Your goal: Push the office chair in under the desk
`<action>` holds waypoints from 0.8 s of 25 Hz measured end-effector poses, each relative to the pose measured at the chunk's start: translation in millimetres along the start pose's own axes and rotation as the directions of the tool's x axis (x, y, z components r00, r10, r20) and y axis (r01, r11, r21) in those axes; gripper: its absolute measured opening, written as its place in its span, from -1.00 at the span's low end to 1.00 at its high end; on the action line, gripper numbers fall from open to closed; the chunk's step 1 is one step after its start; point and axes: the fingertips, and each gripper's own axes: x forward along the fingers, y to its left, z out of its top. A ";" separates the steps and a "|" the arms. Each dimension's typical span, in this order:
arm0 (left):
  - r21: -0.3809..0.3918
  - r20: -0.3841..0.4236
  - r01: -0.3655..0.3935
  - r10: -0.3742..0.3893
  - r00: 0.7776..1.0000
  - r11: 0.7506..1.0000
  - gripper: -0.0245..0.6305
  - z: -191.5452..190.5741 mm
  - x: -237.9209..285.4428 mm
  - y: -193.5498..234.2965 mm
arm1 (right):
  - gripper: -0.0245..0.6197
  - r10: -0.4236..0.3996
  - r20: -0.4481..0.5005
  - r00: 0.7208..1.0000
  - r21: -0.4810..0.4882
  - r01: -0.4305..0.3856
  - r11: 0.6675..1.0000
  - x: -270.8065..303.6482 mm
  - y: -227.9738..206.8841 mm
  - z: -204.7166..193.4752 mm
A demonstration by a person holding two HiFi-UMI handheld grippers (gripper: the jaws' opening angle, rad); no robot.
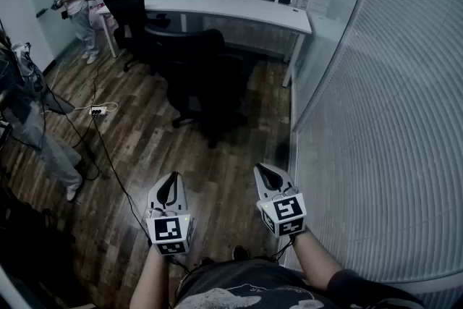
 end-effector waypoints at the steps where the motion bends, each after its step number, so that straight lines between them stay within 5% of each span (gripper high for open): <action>1: 0.000 -0.001 0.001 -0.001 1.000 1.000 -0.85 -0.3 -1.7 -3.2 | -0.86 0.007 -0.005 1.000 0.000 -0.007 1.000 -2.3 -0.3 -1.5; 13: -0.004 -0.020 -0.021 0.021 1.000 1.000 -0.85 -8.4 -28.6 0.5 | -0.86 0.014 0.002 1.000 0.008 -0.014 1.000 -19.8 13.9 -2.1; 20: 0.014 -0.007 -0.010 0.010 1.000 1.000 -0.85 -14.3 -42.3 24.3 | -0.85 -0.053 0.022 0.998 0.041 0.052 0.998 -22.6 22.9 -0.2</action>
